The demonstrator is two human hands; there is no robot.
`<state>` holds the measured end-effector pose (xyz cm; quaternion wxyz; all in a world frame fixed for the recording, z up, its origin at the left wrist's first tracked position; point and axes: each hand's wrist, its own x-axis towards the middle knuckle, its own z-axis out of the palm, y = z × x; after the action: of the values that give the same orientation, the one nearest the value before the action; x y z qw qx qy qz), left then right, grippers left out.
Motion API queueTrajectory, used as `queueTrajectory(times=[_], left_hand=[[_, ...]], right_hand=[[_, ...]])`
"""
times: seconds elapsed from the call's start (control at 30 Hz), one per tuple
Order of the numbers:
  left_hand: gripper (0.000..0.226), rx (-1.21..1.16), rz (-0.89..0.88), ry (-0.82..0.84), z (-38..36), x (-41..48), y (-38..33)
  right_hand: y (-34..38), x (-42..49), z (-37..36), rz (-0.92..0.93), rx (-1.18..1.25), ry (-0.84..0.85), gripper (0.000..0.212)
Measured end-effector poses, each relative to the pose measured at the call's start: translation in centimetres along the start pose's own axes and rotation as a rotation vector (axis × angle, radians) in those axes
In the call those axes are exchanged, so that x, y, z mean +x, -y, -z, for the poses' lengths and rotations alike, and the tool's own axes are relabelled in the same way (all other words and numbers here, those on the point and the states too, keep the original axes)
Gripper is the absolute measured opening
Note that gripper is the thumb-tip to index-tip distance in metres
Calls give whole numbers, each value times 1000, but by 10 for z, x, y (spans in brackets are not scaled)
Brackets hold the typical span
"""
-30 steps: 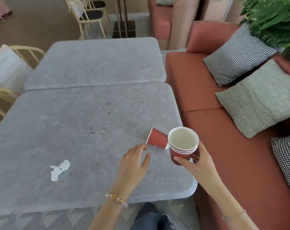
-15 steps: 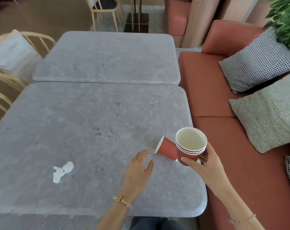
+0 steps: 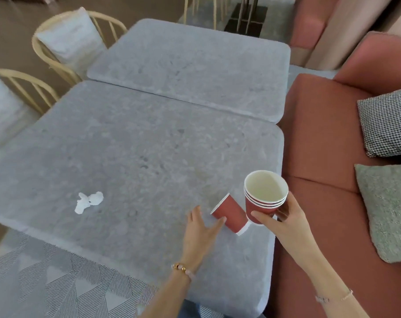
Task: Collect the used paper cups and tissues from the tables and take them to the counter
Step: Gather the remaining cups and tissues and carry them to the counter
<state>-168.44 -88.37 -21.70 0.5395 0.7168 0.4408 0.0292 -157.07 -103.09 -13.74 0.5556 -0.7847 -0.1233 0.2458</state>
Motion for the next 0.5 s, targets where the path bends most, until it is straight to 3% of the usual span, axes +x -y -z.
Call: queueTrajectory(times=[0.17,0.5], left_hand=[[47,-198,158,-143,-30,1,-15],[63,-429,309,-256,-62,6,-30]], right_hand=[[-1,23,20,23,-33,111,68],[-10,44,50,40,-36,198,65]])
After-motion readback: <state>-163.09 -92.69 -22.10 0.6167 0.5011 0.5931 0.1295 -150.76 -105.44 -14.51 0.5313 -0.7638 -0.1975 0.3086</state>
